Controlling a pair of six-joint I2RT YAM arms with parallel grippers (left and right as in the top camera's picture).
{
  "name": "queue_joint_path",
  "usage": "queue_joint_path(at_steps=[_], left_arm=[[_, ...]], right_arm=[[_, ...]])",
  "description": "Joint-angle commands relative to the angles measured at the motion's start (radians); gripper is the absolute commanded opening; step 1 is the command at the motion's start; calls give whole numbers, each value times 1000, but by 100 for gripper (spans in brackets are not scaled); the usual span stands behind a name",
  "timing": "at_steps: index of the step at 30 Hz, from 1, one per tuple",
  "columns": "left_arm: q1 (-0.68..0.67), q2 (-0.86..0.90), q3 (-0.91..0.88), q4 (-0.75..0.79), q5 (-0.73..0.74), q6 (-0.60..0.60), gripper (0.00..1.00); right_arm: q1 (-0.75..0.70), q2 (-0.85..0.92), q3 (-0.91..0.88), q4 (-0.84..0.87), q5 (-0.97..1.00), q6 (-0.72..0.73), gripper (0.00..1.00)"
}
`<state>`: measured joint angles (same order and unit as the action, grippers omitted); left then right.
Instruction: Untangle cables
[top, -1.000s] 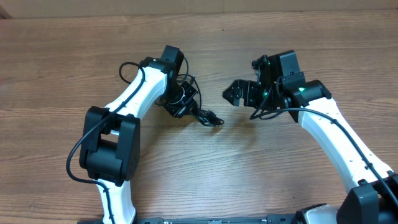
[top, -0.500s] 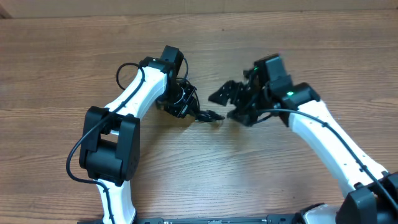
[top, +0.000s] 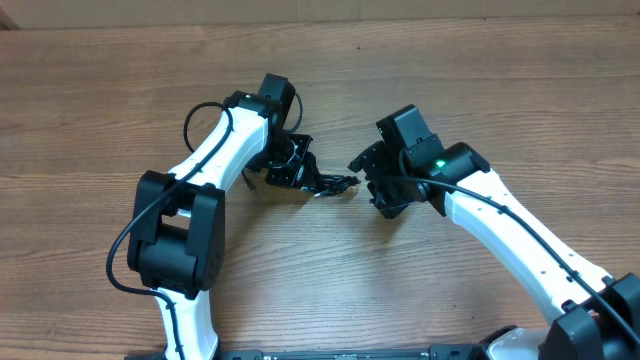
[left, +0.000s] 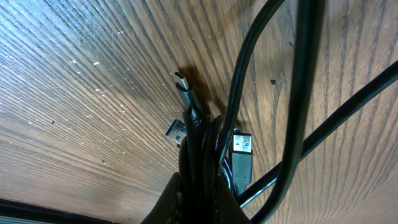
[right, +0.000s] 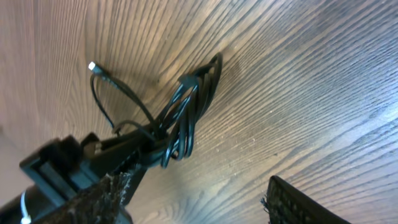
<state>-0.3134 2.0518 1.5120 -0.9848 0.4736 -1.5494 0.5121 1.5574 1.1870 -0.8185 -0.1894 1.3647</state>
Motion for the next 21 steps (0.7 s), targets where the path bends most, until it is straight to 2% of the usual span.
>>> queue_joint_path(at_steps=[1,6,21], left_arm=[[5,-19,2,-10,-43,-29,5],[5,-19,2,-9,-63,-28,4],[-1,-19,2,-10,-63,-6,5]], right_arm=[[39,37,-3,5,48,41,70],[95,81,-3,61,49,37,63],[116,156,-3,72,111,14,63]])
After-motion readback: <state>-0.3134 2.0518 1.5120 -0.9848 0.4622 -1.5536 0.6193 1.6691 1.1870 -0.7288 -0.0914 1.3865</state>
